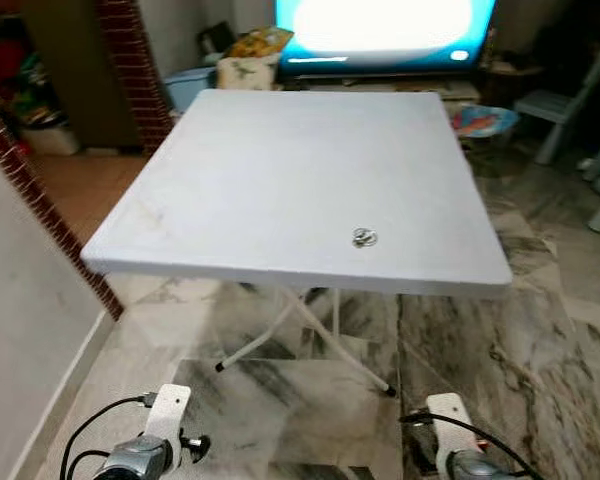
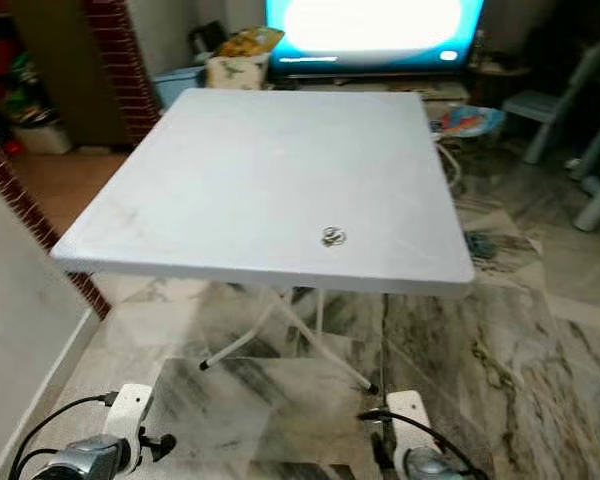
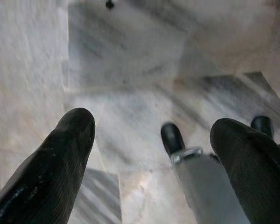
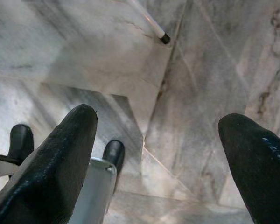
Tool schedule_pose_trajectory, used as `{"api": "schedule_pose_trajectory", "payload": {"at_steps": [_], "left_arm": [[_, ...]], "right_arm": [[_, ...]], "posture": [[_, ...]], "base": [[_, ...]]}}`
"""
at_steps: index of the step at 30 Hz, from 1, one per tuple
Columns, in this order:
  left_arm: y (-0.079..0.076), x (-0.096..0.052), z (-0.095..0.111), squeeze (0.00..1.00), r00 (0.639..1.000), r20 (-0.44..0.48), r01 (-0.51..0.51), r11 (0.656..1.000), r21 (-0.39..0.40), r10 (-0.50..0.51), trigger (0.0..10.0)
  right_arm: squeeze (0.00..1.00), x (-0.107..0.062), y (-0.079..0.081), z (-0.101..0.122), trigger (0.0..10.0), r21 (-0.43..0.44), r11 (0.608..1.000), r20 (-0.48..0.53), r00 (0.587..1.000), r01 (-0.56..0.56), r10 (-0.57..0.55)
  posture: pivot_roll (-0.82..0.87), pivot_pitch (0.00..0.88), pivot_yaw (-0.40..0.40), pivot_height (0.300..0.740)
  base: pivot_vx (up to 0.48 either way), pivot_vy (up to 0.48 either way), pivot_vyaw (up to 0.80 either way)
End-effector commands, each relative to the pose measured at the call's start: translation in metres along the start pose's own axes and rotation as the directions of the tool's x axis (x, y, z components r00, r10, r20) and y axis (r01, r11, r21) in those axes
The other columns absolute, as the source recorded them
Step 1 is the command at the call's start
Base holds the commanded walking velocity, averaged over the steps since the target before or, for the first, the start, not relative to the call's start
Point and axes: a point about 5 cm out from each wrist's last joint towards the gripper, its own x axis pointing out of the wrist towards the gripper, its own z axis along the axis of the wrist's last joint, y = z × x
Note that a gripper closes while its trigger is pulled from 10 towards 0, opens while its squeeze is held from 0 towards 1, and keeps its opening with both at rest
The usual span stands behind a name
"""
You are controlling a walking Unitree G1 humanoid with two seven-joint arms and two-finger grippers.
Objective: Hang keys on a hook
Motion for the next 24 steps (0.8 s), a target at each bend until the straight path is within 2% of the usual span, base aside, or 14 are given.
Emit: {"api": "schedule_pose_trajectory", "payload": {"at_steps": [1, 9, 19, 24], "left_arm": [[-0.001, 0.000, 0.003, 0.00, 1.000, 0.008, -0.001, 1.000, 0.011, 0.001, 10.0], [0.000, 0.000, 0.002, 0.00, 1.000, 0.005, -0.002, 1.000, 0.013, 0.002, 10.0], [0.002, 0.000, 0.002, 0.00, 1.000, 0.000, -0.015, 0.999, 0.036, 0.015, 10.0], [0.002, 0.000, 0.003, 0.00, 1.000, 0.000, -0.019, 0.999, 0.043, 0.019, 10.0]], "right_arm": [[0.00, -0.001, -0.006, -0.002, 10.0, -0.009, 1.000, -0.013, 1.000, 0.014, -0.014], [0.00, -0.002, -0.005, -0.011, 10.0, -0.013, 1.000, -0.024, 1.000, 0.011, -0.012], [0.00, -0.005, -0.013, -0.020, 10.0, -0.022, 1.000, -0.036, 0.999, 0.014, -0.015], [0.00, -0.004, -0.014, -0.014, 10.0, -0.036, 0.999, -0.028, 1.000, 0.011, -0.012]], "posture": [[-0.07, 0.000, 0.056, 0.740], [-0.06, 0.000, 0.055, 0.740], [-0.06, 0.000, 0.059, 0.740], [-0.06, 0.000, 0.058, 0.740]], "base": [[0.398, 0.000, 0.00], [0.399, 0.000, 0.00], [0.378, 0.000, 0.00], [0.000, 0.000, 0.00]]}}
